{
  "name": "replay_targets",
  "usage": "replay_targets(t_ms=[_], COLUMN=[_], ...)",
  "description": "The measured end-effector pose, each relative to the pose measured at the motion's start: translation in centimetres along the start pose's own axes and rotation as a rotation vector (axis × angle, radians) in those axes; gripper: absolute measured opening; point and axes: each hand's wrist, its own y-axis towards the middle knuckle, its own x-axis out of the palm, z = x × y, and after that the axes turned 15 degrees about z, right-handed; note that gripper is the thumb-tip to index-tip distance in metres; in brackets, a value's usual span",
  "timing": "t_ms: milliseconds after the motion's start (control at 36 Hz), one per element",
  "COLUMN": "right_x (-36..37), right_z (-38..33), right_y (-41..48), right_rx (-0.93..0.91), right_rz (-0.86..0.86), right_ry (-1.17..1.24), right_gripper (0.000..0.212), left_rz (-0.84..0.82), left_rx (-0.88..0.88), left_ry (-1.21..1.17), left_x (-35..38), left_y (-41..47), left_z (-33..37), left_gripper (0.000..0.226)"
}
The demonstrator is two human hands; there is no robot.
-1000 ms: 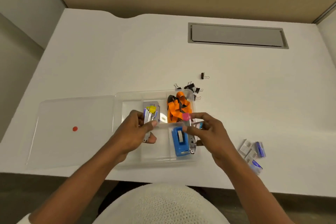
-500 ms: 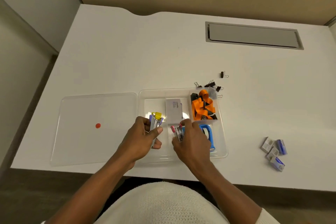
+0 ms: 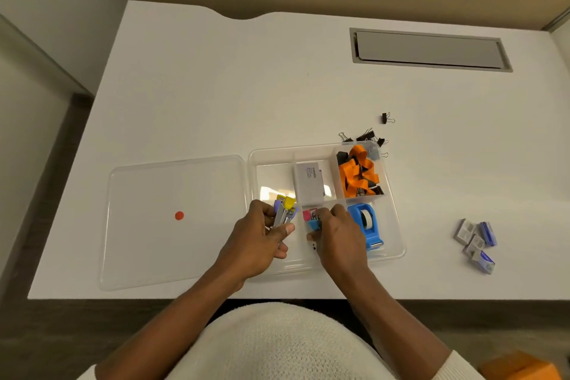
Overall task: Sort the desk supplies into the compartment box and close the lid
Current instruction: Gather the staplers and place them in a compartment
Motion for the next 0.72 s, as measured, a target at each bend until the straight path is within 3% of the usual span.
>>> replay_targets(t_ms=[167,583,722], right_x=[-0.4,0.6,0.9], right_z=[0.1,-0.4,-0.4], right_y=[-0.2,-0.8,-0.3], right_rx=[0.062,0.002,0.102], right_rz=[0.078,0.022,0.048], right_ry=[-0.054,0.054,0.093], right_gripper=[0.052,0.062,0.061], left_rz=[-0.018,0.018,0.014], left_rx=[0.029,0.032,0.018], left_ry=[0.011,-0.004,-0.014], left_x=[-0.3,0.9,1.2], left_y=[0.3,0.7,0.4], left_z=[0.0,-0.2,-0.6], left_gripper=[0.037,0.036,0.035])
